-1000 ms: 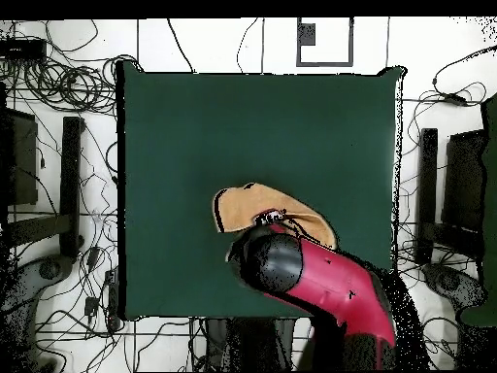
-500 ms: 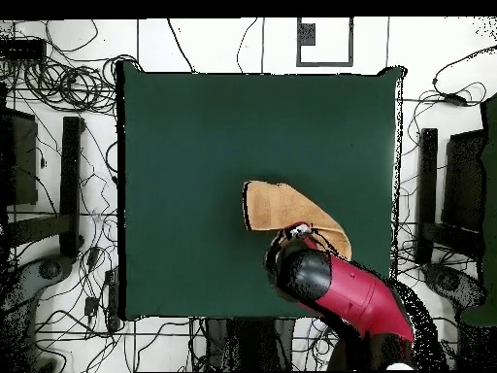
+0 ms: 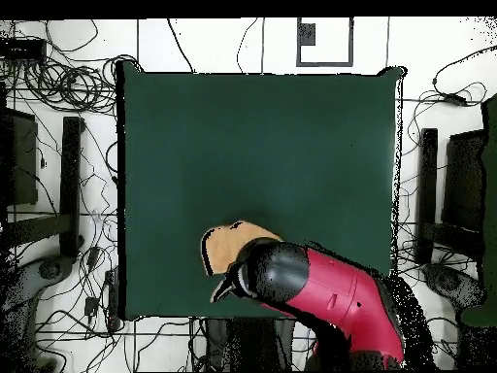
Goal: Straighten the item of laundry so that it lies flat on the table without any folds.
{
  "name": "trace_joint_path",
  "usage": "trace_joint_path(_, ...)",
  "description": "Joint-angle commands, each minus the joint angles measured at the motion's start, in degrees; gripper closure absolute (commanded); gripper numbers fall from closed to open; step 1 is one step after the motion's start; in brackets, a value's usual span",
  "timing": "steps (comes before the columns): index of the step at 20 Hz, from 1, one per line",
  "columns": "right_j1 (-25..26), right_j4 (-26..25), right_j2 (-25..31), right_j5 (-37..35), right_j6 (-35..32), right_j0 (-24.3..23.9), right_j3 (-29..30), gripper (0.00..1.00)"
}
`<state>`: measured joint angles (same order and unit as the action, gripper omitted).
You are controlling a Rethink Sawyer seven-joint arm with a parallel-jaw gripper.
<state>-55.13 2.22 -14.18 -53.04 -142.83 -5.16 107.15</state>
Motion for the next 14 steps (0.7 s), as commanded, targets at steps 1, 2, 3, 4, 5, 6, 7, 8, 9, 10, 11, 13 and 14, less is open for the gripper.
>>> trace_joint_path(1,-4.4,-2.5,2.3,-14.3,-1.5,1.7,-6.7,1.0)
trace_joint_path(2,-4.5,-2.4,2.5,-14.7,-1.5,1.8,-7.0,1.0)
trace_joint_path(3,-4.5,-2.4,2.6,-14.9,-1.3,1.6,-7.3,1.0)
trace_joint_path(4,-4.6,-2.5,2.7,-15.4,-1.4,1.6,-8.0,1.0)
trace_joint_path(5,-4.5,-2.6,2.9,-15.5,-1.3,1.4,-8.4,1.0)
trace_joint_path(6,-4.2,-2.9,2.9,-15.5,-1.3,1.2,-9.1,1.0)
trace_joint_path(7,-3.4,-3.4,3.2,-14.6,-0.5,0.5,-9.7,1.0)
trace_joint_path(8,-2.2,-3.6,3.6,-12.7,0.2,-0.2,-9.7,1.0)
trace_joint_path(9,-0.7,-4.3,4.0,-9.2,1.4,-1.3,-9.4,1.0)
trace_joint_path(10,1.1,-5.0,4.5,-5.1,2.4,-2.3,-8.8,1.0)
trace_joint_path(11,2.7,-5.7,4.9,-0.8,3.1,-3.3,-8.1,1.0)
trace_joint_path(13,5.1,-6.5,5.9,6.5,3.3,-4.6,-6.4,1.0)
trace_joint_path(14,6.0,-6.9,6.2,8.9,3.2,-5.0,-5.9,1.0)
